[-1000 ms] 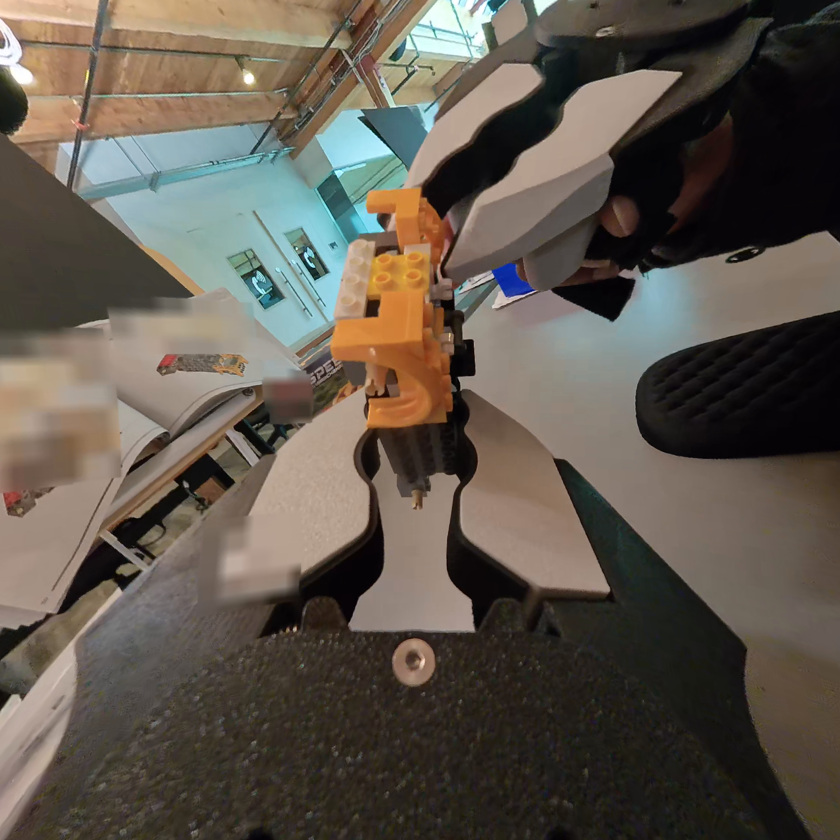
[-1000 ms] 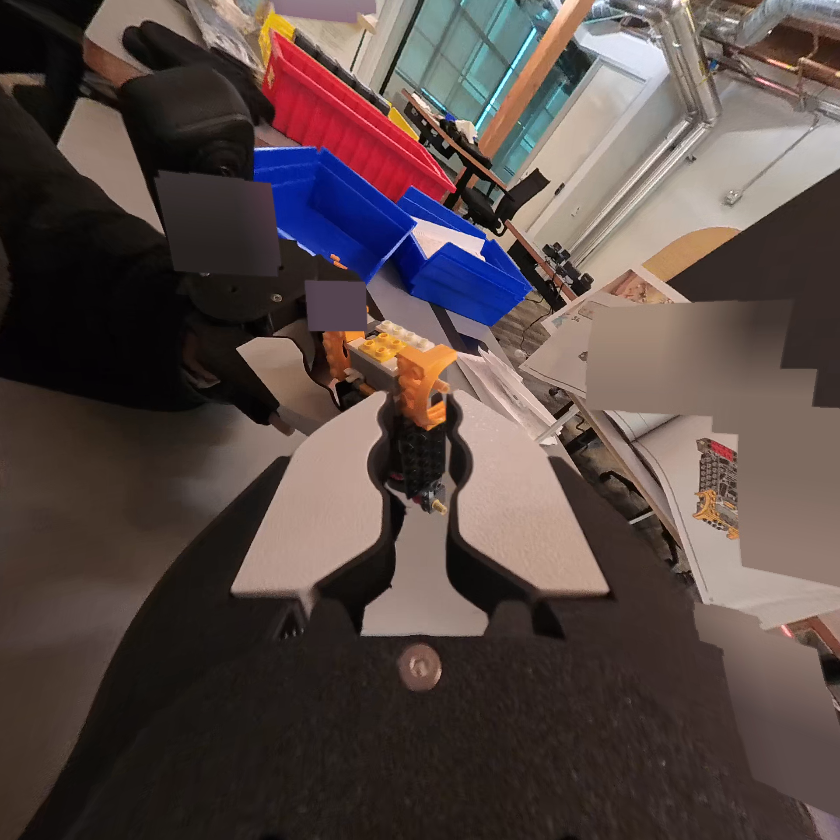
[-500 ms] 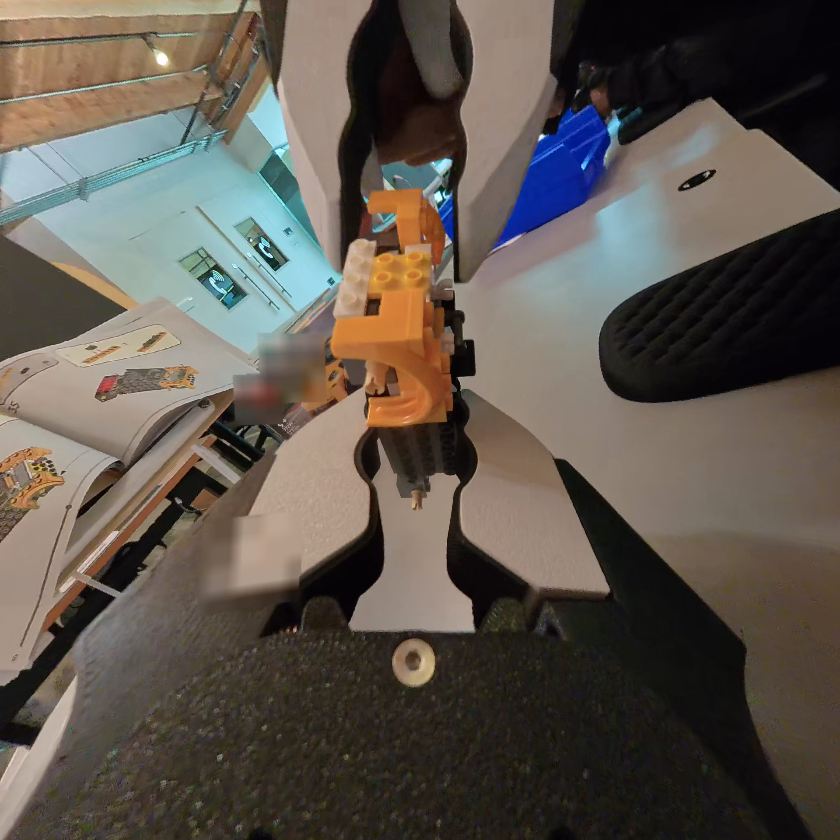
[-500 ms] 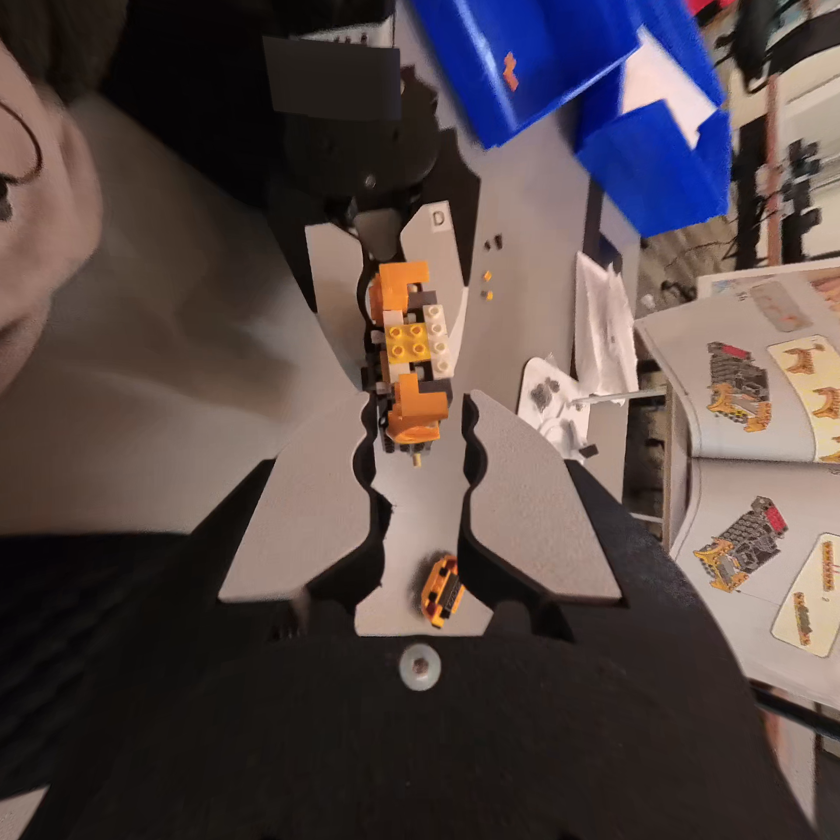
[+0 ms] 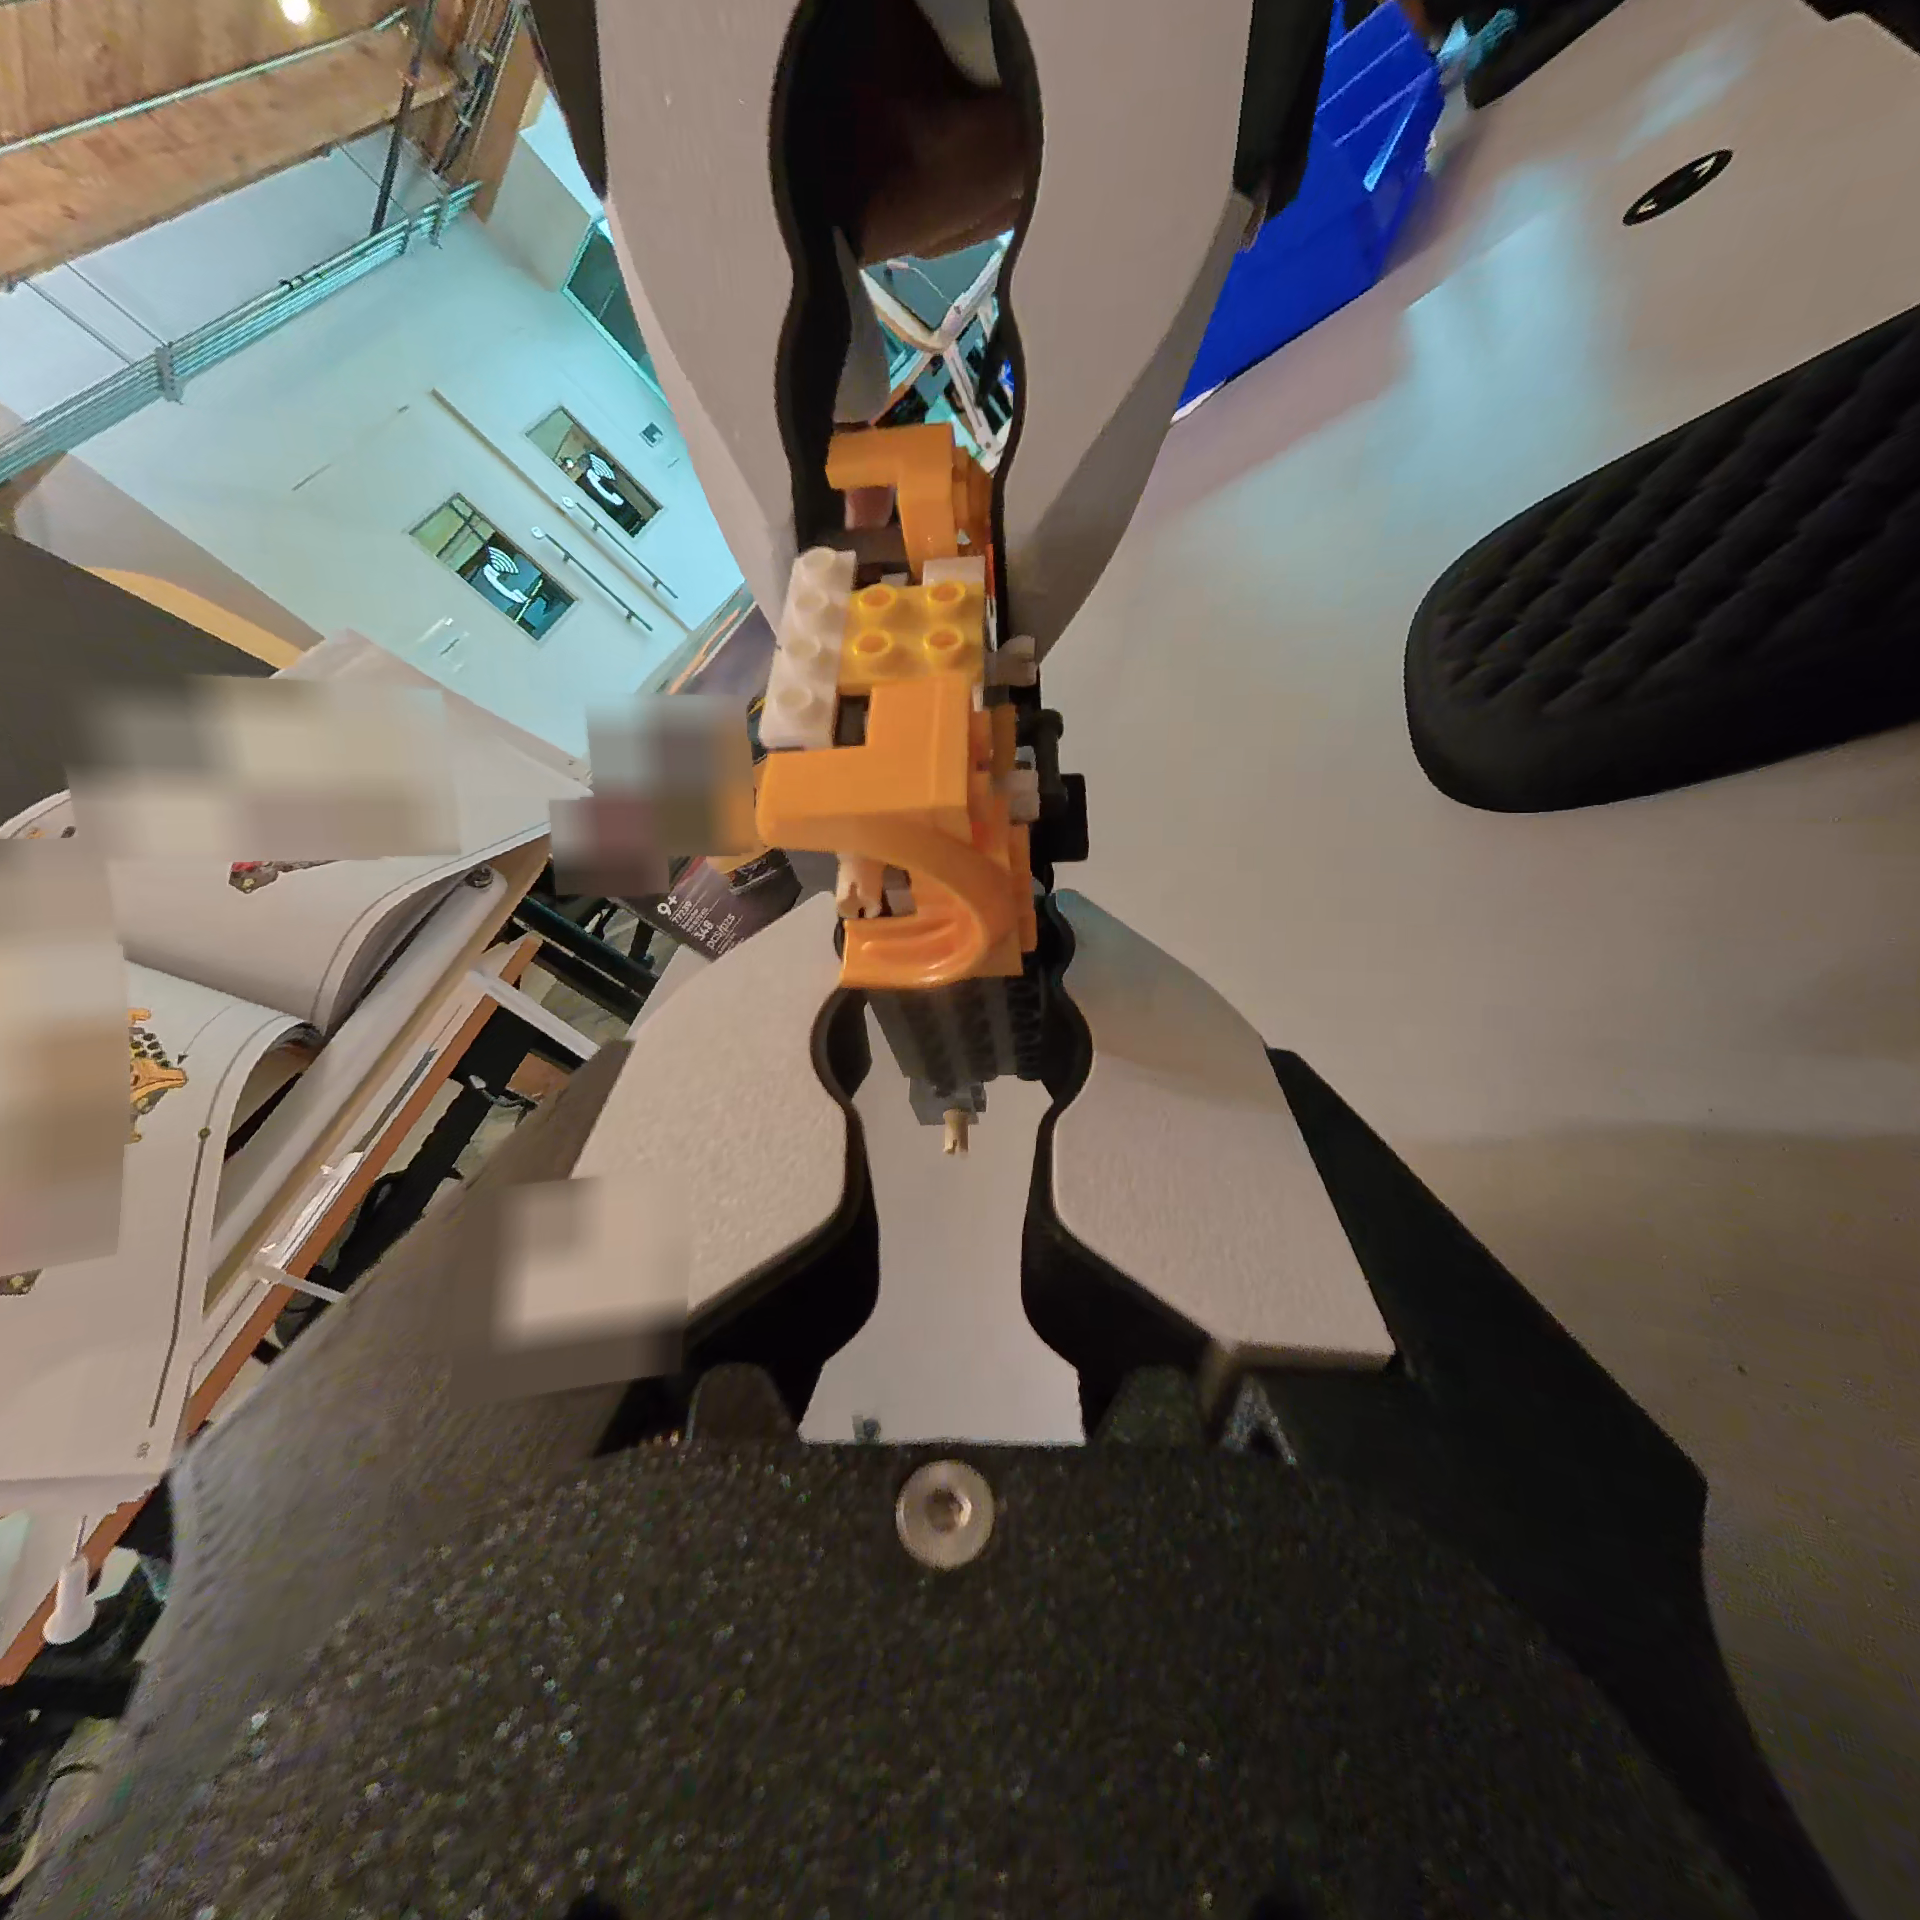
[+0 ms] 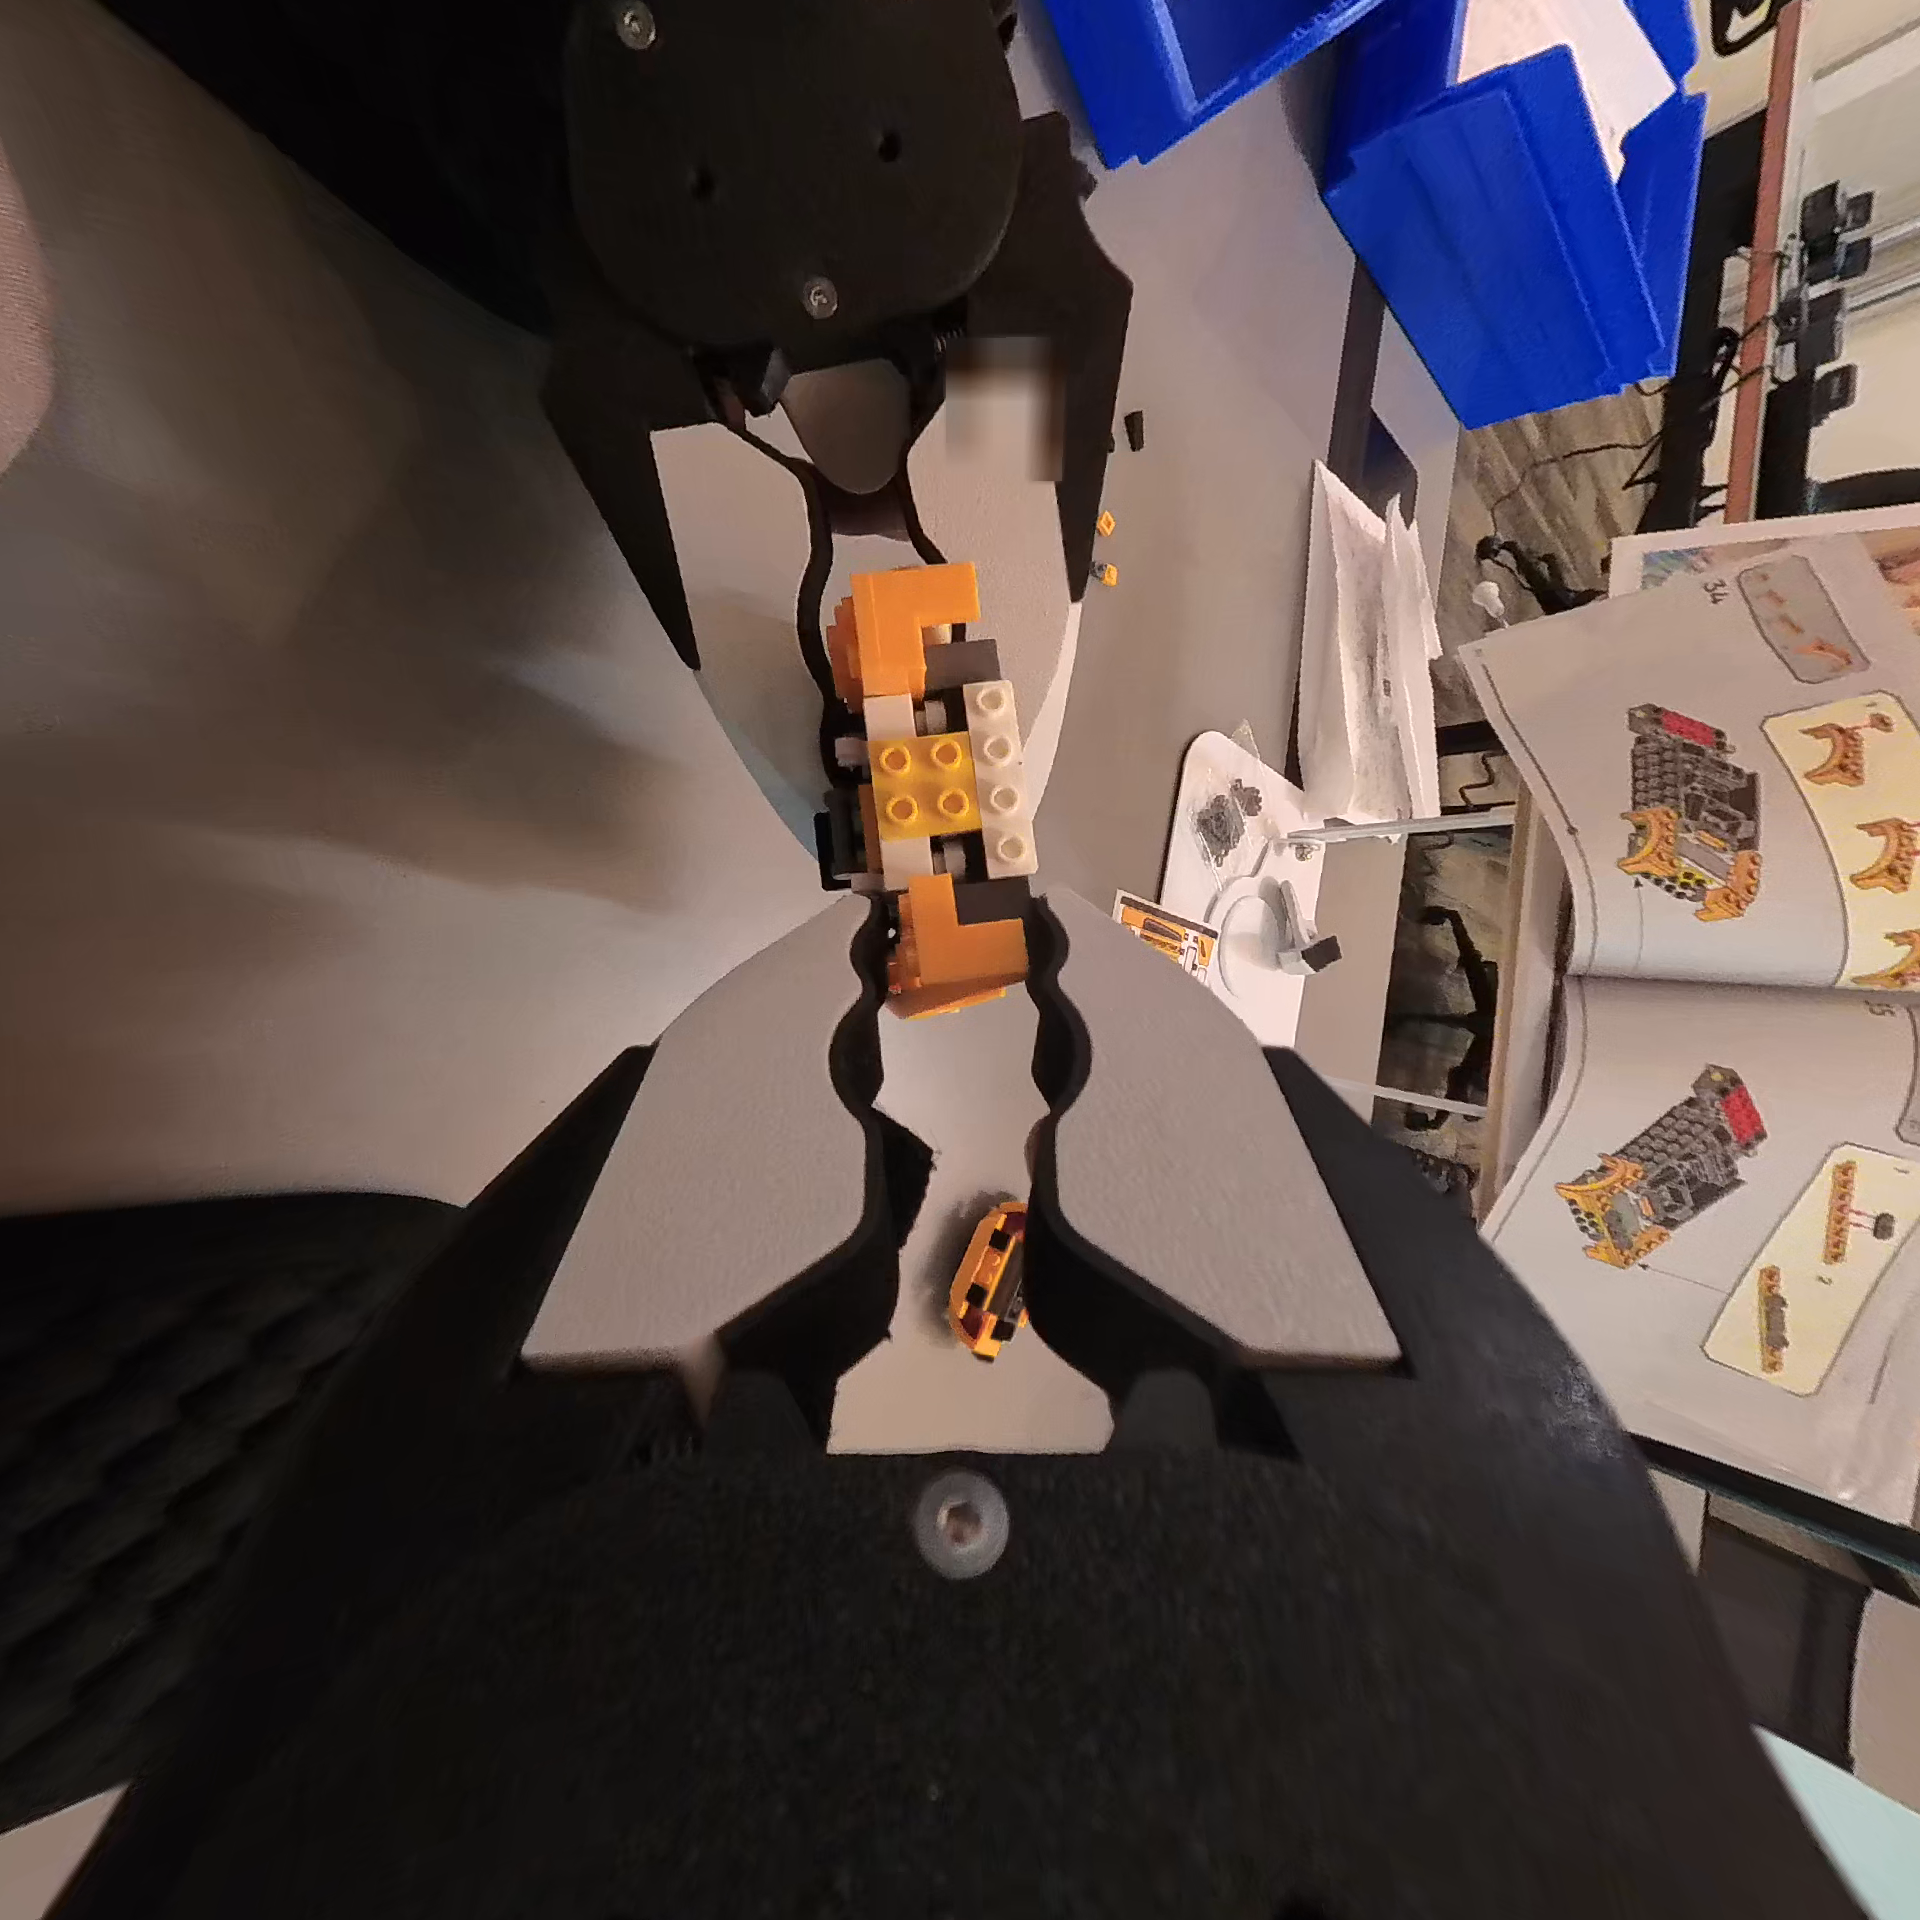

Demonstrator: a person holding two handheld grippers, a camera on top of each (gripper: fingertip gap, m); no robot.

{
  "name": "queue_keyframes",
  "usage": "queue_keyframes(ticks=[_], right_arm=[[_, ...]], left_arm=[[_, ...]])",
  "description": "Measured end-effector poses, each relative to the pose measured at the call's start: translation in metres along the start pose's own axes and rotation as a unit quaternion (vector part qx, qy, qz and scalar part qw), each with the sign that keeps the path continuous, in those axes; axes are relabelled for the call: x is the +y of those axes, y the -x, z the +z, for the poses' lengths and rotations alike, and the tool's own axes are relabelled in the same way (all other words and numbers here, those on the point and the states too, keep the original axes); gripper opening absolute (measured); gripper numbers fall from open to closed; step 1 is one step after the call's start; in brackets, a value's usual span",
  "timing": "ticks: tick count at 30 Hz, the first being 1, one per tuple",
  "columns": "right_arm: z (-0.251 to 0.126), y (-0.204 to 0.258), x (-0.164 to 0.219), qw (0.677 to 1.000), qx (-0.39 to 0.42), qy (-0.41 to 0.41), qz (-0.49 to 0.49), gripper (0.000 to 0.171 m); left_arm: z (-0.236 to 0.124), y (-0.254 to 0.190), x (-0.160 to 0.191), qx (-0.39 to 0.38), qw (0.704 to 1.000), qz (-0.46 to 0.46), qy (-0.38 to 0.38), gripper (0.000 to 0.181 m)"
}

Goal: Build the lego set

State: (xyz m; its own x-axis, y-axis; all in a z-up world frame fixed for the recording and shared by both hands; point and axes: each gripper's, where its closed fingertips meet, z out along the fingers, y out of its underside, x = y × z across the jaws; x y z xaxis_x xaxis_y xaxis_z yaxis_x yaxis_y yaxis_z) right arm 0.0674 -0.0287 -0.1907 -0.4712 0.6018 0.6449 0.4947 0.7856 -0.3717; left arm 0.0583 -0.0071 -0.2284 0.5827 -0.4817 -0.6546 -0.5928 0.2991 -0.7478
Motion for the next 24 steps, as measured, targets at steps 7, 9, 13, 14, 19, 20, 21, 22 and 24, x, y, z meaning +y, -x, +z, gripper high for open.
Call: queue_keyframes(ticks=[7,9,13,14,19,20,21,22,24], right_arm=[[0.0,0.002,0.002,1.0,0.013,0.005,0.014,0.024],[0.0,0.003,0.003,1.0,0.015,0.005,0.02,0.024],[0.001,0.005,0.006,0.999,0.008,-0.003,0.051,0.025],[0.0,0.002,0.006,0.998,0.01,-0.011,0.065,0.026],[-0.016,-0.003,0.003,0.981,-0.07,-0.075,0.166,0.041],[-0.016,-0.006,0.004,0.976,-0.074,-0.086,0.185,0.041],[-0.015,-0.006,0.005,0.971,-0.085,-0.094,0.201,0.041],[-0.013,-0.004,0.006,0.967,-0.095,-0.101,0.212,0.041],[-0.008,0.0,0.005,0.961,-0.107,-0.118,0.228,0.041]], left_arm=[[0.0,-0.002,0.001,0.001,1.0,0.008,0.009,0.029],[0.001,-0.003,0.001,0.005,1.0,0.006,0.009,0.029],[0.003,-0.008,0.003,0.034,0.999,-0.035,0.0,0.029],[0.004,-0.01,0.001,0.05,0.996,-0.069,-0.01,0.029],[0.002,-0.024,-0.002,0.157,0.955,-0.245,-0.055,0.03],[0.001,-0.024,-0.004,0.165,0.949,-0.261,-0.065,0.03],[0.001,-0.024,-0.007,0.172,0.944,-0.272,-0.072,0.03],[0.0,-0.024,-0.009,0.177,0.94,-0.281,-0.078,0.03],[-0.001,-0.026,-0.013,0.189,0.932,-0.297,-0.089,0.03]])
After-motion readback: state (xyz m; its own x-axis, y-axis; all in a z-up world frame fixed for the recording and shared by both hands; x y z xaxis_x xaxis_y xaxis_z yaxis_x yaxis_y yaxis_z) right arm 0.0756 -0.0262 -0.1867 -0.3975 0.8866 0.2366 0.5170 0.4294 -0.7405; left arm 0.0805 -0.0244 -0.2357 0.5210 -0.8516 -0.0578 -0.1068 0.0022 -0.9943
